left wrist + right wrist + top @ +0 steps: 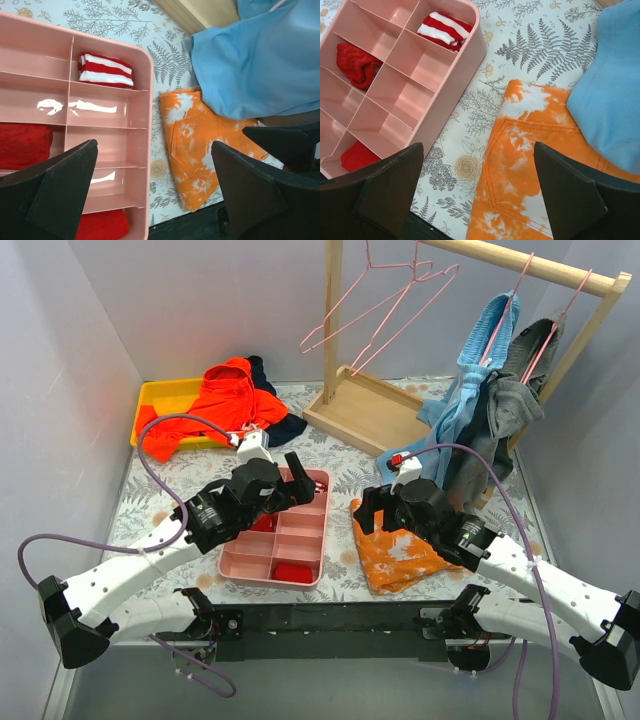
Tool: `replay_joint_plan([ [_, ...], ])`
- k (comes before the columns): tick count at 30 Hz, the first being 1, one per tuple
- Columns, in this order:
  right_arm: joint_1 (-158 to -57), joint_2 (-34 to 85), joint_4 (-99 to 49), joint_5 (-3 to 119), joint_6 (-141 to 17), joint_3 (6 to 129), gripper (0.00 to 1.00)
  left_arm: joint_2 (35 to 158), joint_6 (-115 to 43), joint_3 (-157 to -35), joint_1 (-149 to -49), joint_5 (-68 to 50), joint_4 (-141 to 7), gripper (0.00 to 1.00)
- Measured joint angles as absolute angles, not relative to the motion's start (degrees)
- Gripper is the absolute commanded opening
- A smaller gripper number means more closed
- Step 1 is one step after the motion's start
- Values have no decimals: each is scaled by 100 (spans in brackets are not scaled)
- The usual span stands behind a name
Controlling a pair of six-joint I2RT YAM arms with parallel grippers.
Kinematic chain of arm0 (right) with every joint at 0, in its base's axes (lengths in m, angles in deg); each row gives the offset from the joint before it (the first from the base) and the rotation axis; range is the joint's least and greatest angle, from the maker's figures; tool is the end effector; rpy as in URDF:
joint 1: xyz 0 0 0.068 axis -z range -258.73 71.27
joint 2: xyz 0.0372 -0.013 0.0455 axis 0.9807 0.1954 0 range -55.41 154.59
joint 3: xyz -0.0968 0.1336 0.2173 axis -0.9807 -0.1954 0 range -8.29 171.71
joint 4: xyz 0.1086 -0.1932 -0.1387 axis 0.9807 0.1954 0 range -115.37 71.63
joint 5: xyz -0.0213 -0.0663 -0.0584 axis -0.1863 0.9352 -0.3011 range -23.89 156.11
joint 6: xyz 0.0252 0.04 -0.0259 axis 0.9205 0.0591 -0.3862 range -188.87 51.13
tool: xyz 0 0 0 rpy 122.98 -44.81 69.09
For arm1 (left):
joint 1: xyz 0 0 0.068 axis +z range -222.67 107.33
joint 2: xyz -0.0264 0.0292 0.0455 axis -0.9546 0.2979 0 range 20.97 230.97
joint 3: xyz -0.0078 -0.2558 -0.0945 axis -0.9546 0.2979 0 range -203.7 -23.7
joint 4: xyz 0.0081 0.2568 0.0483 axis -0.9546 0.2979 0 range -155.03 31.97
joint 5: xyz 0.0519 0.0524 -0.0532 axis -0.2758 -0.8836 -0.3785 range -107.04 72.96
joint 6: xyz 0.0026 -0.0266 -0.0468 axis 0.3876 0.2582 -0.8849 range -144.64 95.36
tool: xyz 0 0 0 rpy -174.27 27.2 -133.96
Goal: Place the shorts on the hanger
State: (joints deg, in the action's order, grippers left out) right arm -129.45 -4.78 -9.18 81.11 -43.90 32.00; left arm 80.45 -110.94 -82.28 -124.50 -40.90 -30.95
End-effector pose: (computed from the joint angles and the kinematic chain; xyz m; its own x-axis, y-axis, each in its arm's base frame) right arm 0.1345 0.1500 0.2842 -0.5100 0.0207 -0.8599 -0.4255 0.8627 0.2731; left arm 0.1467 -0.1634 0.3360 -0.5361 -0.7949 -0.2842 -0.3202 0.5030 -0.8028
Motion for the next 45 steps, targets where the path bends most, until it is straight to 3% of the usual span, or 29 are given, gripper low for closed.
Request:
replay_joint_plan([
  [13,-12945,-495,-737,8245,-4204,3200,99,8146,-10716,-8228,-12452,-3469,-3274,98],
  [27,-12937,-1258,-22,9117,-4032,3200,99,11070,-11052,-9208,-13055,-2929,-4161,98],
  [39,-12937,-1374,192,9279,-3981,3198,99,11833,-11612,-9015,-13322,-3154,-4329,98],
  [45,-12939,-1385,173,9255,-3935,3198,99,11639,-11927,-8403,-13305,-3314,-4443,98],
])
